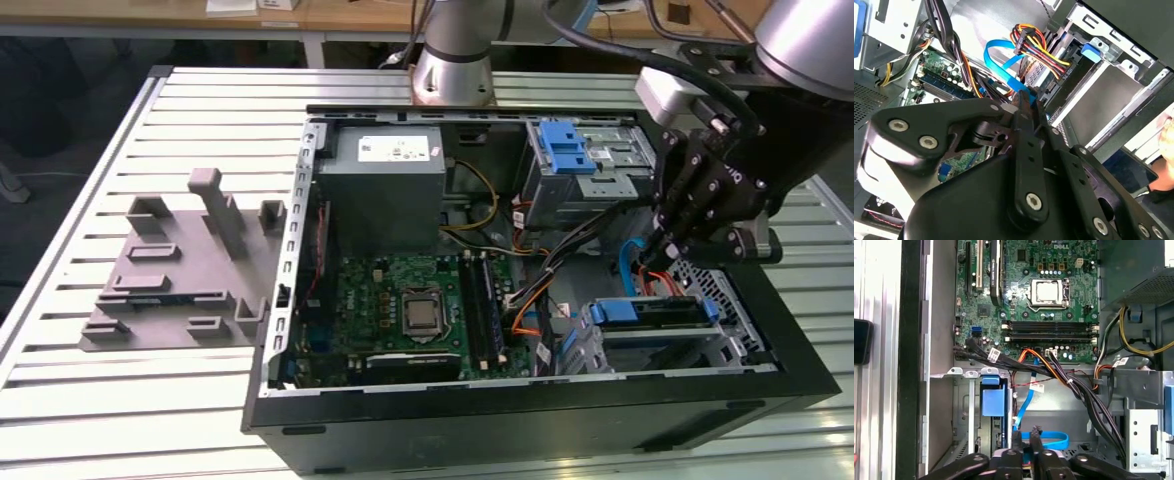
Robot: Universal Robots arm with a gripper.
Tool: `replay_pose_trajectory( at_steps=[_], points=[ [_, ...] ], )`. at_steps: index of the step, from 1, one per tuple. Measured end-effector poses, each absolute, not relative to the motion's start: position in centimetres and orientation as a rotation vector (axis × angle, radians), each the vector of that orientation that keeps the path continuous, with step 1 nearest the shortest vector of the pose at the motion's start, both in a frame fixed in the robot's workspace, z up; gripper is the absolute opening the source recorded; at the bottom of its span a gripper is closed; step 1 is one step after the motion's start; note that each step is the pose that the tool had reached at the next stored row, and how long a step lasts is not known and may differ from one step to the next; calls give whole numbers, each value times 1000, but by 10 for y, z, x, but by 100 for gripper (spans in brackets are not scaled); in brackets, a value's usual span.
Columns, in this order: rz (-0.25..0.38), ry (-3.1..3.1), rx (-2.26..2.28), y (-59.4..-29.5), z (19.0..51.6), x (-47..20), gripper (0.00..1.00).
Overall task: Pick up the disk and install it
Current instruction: 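Insert the second disk wire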
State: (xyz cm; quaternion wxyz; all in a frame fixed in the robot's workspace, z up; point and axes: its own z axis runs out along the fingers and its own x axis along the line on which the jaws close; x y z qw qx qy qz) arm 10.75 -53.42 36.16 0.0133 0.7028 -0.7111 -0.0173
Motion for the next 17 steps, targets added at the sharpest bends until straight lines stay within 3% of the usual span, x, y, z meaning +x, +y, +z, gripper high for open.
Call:
replay_pose_trajectory(
  at_steps=[17],
  points=[
    [-53, -2203, 2205, -535, 358, 107, 16]
  ],
)
